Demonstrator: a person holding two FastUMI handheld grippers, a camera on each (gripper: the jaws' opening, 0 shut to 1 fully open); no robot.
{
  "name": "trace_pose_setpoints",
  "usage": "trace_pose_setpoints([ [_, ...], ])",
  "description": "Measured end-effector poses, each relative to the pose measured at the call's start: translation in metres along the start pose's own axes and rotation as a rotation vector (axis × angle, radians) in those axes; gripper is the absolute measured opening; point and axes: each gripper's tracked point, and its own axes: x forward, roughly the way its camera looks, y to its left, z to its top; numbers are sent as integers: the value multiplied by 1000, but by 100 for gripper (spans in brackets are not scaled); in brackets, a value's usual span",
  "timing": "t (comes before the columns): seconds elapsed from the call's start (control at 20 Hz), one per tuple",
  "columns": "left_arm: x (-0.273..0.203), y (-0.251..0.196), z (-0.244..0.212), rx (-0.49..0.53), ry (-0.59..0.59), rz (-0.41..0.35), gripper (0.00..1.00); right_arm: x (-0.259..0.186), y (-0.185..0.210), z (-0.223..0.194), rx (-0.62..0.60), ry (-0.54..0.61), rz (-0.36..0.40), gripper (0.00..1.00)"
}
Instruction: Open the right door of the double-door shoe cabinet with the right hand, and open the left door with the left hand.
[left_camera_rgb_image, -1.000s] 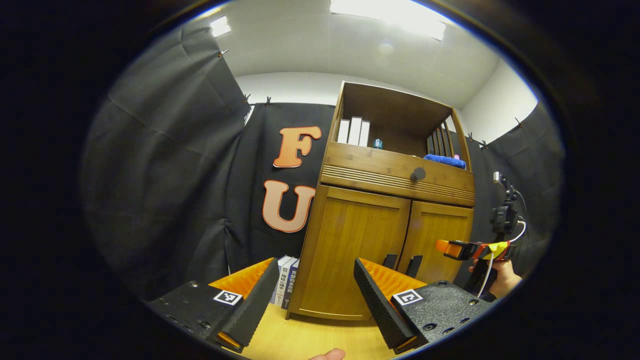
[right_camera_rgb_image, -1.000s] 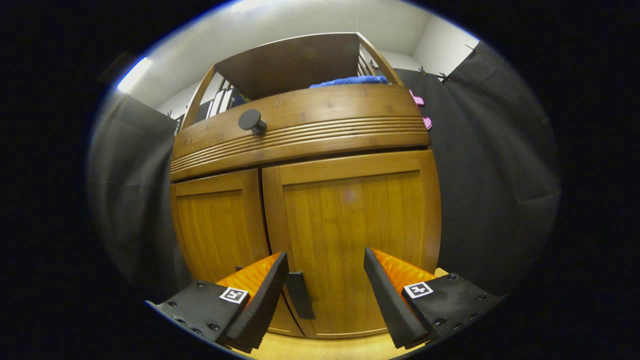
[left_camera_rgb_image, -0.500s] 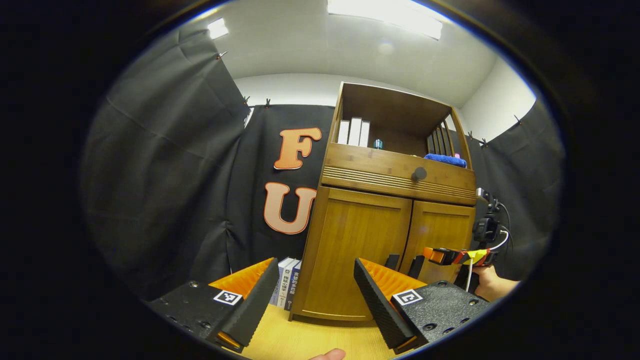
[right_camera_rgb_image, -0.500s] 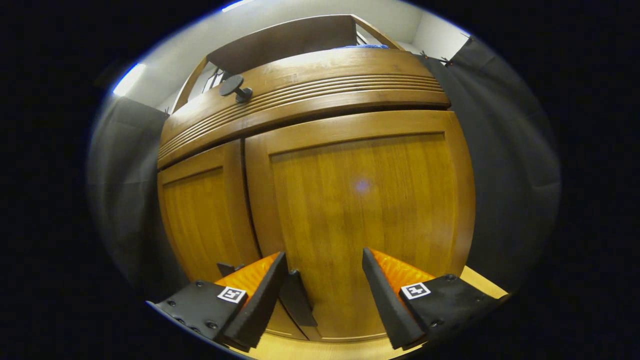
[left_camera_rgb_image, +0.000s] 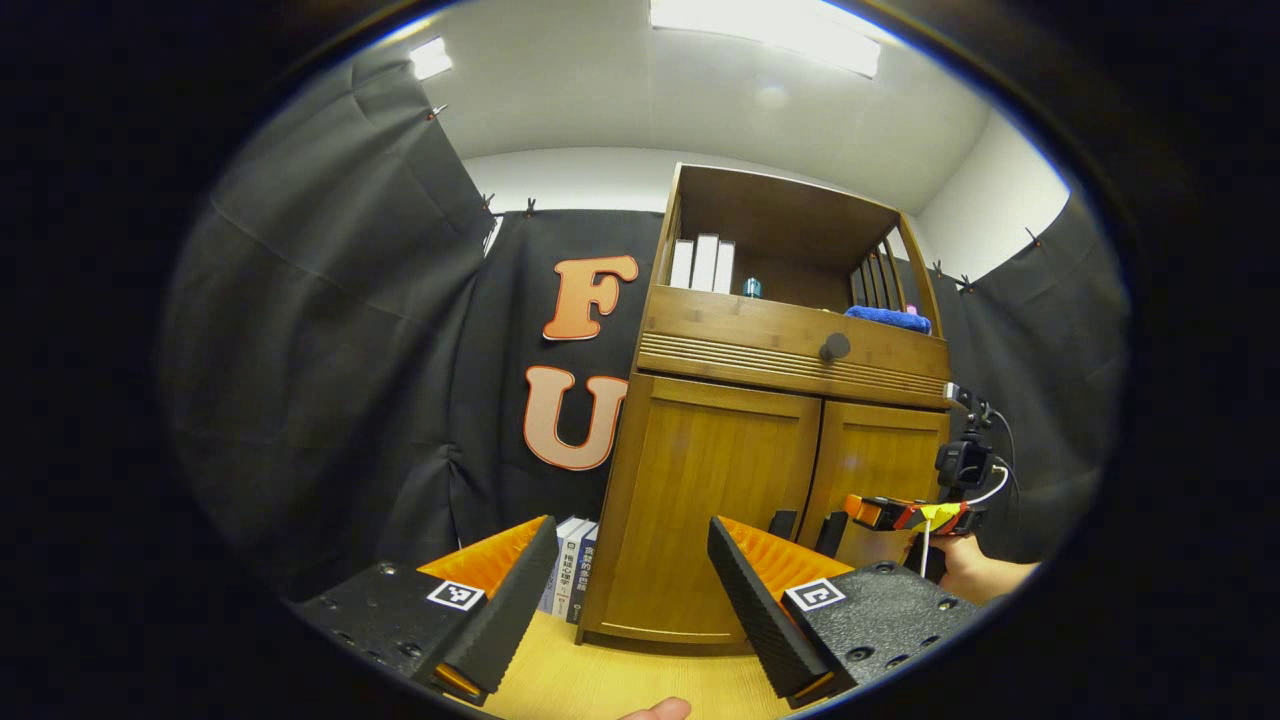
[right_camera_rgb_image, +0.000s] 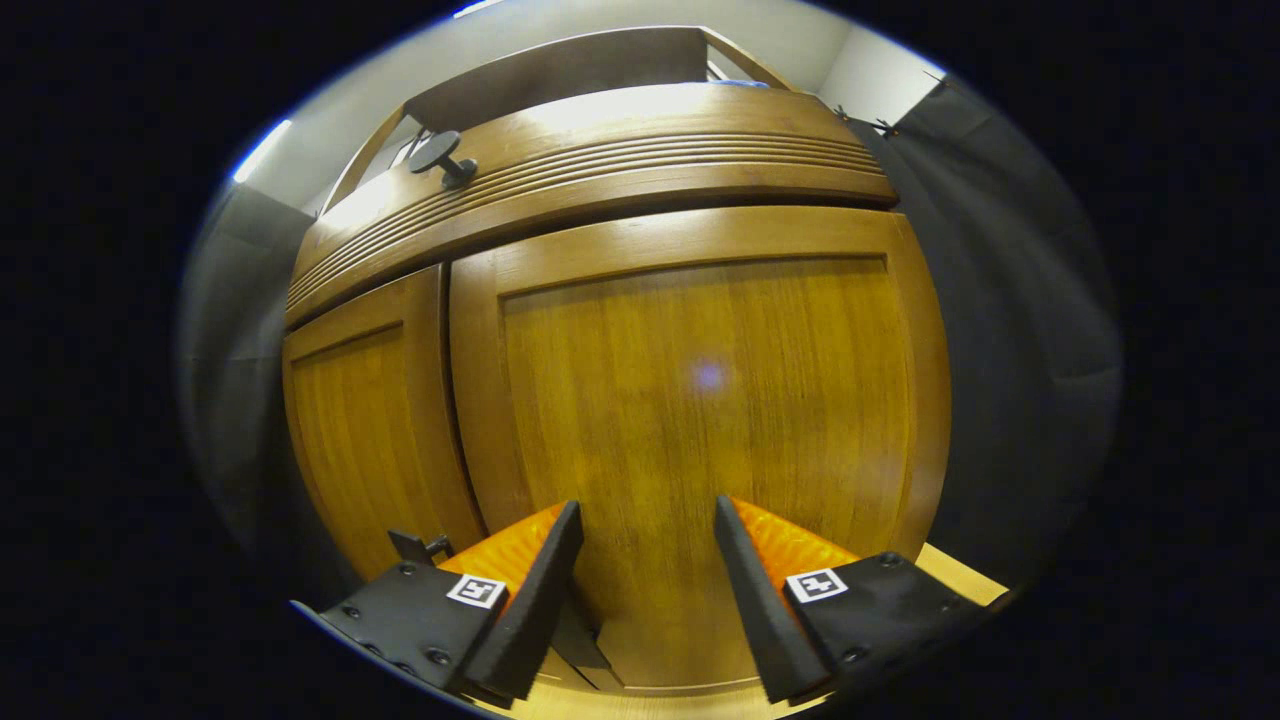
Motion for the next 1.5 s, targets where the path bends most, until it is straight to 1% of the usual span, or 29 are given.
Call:
trace_pose_setpoints([
  [0.1,1,-1,1,1,-1,-3,94,1,-3,-4,60,2,10,80],
  [0.15,0,-1,1,0,-4,-4,94,0,-5,-3,74,4,9,84],
  [0.2,0,0,1,-1,-4,-3,91,-1,-9,-5,84,16,1,80],
  [0.25,0,1,0,-1,-2,-1,91,-1,-11,-17,73,65,-10,80],
  [0.3,0,3,0,2,0,4,91,-10,-10,-26,69,95,20,71],
  [0.35,0,5,0,6,-1,10,94,-19,-3,-30,69,92,52,63],
  [0.4,0,6,0,12,-1,16,94,-24,1,-33,61,81,67,74],
  [0.5,0,9,0,21,-2,25,94,-38,6,-31,37,34,78,70],
  [0.55,0,10,-1,24,1,28,91,-43,11,-32,24,15,87,67],
  [0.6,1,9,-2,23,4,28,94,-46,17,-32,10,4,96,67],
  [0.7,0,7,-4,15,12,23,94,-42,28,-33,-34,14,99,67],
  [0.75,0,5,-4,11,15,19,94,-37,32,-36,-57,33,94,70],
  [0.8,-1,5,-4,9,15,16,94,-30,36,-42,-80,58,89,82],
  [0.85,-1,4,-3,9,13,14,94,-23,38,-50,-101,77,80,74],
  [0.9,-3,3,-2,9,12,13,94,-19,40,-58,-115,97,81,85],
  [0.95,-5,4,-1,10,10,13,91,-18,43,-55,-108,80,88,85],
  [1.0,-6,5,-1,11,9,15,91,-13,39,-54,-122,83,70,74],
  [1.05,-7,6,0,11,8,17,91,-9,35,-58,-137,94,44,73],
  [1.1,-8,5,0,9,8,17,94,-5,33,-64,-145,111,25,84],
  [1.15,-9,6,0,7,7,17,94,0,32,-72,-145,128,5,80],
  [1.2,-9,6,0,7,6,18,94,6,31,-77,-141,142,-15,84],
  [1.25,-9,7,0,8,7,20,91,10,29,-83,-144,163,-39,81],
  [1.3,-10,9,0,12,6,23,94,7,33,-80,-141,152,-39,81],
  [1.35,-10,10,2,15,3,26,94,7,36,-78,-147,134,-38,82],
  [1.4,-10,12,3,21,-1,29,91,3,37,-79,-157,128,-35,84],
  [1.45,-9,12,5,27,-4,30,91,4,38,-82,-161,115,-36,82],
  [1.5,-9,12,5,33,-7,29,94,5,38,-86,-160,123,-31,82],
])
